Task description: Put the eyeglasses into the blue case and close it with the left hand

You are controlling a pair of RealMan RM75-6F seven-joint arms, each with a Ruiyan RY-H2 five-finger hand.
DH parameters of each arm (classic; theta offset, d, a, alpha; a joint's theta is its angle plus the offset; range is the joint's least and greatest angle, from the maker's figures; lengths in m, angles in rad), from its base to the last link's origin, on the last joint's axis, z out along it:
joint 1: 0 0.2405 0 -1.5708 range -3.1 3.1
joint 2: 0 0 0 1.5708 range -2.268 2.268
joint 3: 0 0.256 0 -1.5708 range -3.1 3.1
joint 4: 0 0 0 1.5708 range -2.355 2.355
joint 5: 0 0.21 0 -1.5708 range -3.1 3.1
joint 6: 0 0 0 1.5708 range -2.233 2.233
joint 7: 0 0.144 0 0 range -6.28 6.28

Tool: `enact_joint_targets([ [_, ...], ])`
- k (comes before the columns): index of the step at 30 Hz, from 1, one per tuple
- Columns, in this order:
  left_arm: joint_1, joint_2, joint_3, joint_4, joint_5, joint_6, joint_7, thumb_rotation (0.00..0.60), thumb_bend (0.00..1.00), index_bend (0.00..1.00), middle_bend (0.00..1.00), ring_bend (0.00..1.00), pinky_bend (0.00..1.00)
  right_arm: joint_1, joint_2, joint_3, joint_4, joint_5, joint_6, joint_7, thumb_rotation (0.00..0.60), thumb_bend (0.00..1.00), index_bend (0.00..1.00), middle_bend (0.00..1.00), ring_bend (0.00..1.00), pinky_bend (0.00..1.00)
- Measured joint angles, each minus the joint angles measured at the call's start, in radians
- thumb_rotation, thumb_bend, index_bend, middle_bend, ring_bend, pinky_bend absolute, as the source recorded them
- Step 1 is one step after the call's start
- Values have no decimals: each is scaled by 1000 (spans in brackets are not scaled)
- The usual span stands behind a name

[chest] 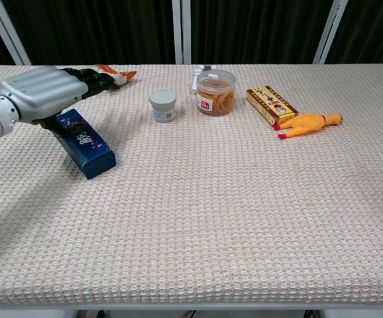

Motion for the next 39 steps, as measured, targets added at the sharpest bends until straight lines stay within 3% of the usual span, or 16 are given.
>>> enact_joint_targets([
  [13,-1,-45,8,84,55,53,-87,600,229,0,42,0,148,-1,7,1,-12,0,-1,-9,600,584,0,0,0,0],
  [19,13,-15,8,46,58,83,-72,600,190,0,21,0,149,0,8,1,-17,-3,2,-10,600,584,0,0,0,0],
  [24,65,42,-7,-44,51,186,-66,596,150,0,6,0,149,-5,14,2,-22,-5,14,-12,600,583,0,0,0,0],
  [25,82,57,-10,-65,48,214,-69,574,150,0,6,0,149,-8,16,1,-22,-5,15,-12,600,583,0,0,0,0],
  [26,109,79,-12,-96,43,253,-75,511,151,0,5,0,149,-10,17,0,-23,-5,15,-13,600,580,0,0,0,0],
  [28,160,116,-12,-139,33,313,-89,308,143,0,3,0,149,-16,22,-7,-23,-3,12,-16,600,548,0,0,0,0],
  [30,229,158,-5,-181,19,378,-113,59,115,0,0,0,148,-24,33,-19,-30,1,-5,-28,600,487,0,0,0,0],
  [32,302,199,11,-216,4,425,-143,0,98,0,0,0,147,-30,45,-30,-42,7,-26,-53,600,466,0,0,0,0],
  [39,493,306,111,-283,-32,489,-228,0,93,0,0,0,141,-66,111,-81,-158,55,-129,-257,574,463,0,0,0,0],
])
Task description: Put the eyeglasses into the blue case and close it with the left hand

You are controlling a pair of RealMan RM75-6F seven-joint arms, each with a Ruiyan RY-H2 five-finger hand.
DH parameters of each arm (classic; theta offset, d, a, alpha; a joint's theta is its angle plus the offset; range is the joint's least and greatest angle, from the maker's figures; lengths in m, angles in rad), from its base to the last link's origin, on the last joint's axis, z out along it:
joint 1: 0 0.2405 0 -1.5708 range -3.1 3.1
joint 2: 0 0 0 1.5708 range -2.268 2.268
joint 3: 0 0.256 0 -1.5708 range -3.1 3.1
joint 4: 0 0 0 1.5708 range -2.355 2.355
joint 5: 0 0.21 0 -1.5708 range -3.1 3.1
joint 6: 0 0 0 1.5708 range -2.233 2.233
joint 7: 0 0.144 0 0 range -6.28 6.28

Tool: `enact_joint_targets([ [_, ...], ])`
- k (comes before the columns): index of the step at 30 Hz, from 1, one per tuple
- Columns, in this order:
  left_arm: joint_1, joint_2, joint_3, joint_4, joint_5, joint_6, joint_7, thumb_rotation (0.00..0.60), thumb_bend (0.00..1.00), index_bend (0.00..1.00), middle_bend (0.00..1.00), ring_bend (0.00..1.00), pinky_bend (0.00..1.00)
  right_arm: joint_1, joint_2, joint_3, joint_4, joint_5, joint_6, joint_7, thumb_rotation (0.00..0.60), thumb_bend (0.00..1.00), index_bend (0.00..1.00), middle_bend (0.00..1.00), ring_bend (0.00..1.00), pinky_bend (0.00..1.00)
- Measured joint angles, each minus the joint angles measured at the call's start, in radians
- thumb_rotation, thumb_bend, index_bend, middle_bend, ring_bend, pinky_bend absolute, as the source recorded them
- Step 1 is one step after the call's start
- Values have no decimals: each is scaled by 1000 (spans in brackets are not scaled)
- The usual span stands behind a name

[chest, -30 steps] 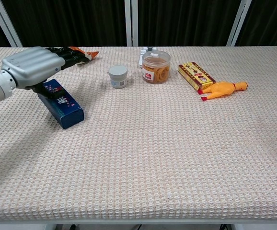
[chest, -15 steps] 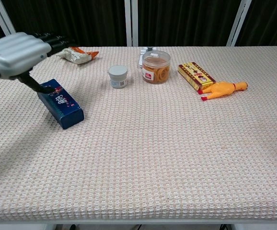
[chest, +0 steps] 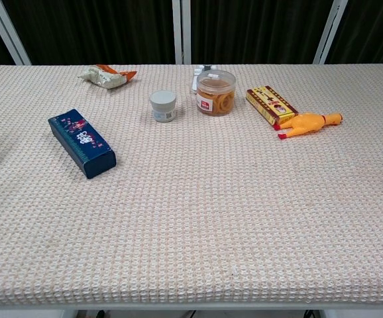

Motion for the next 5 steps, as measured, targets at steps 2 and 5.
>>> enact_joint_targets([
  [2,27,14,20,-6,8,13,-30,0,94,0,0,0,140,-8,16,-14,-29,20,-40,-37,571,469,0,0,0,0],
  [5,43,23,33,-8,37,22,-43,0,94,0,0,0,139,-20,26,-33,-52,49,-87,-71,573,476,0,0,0,0],
])
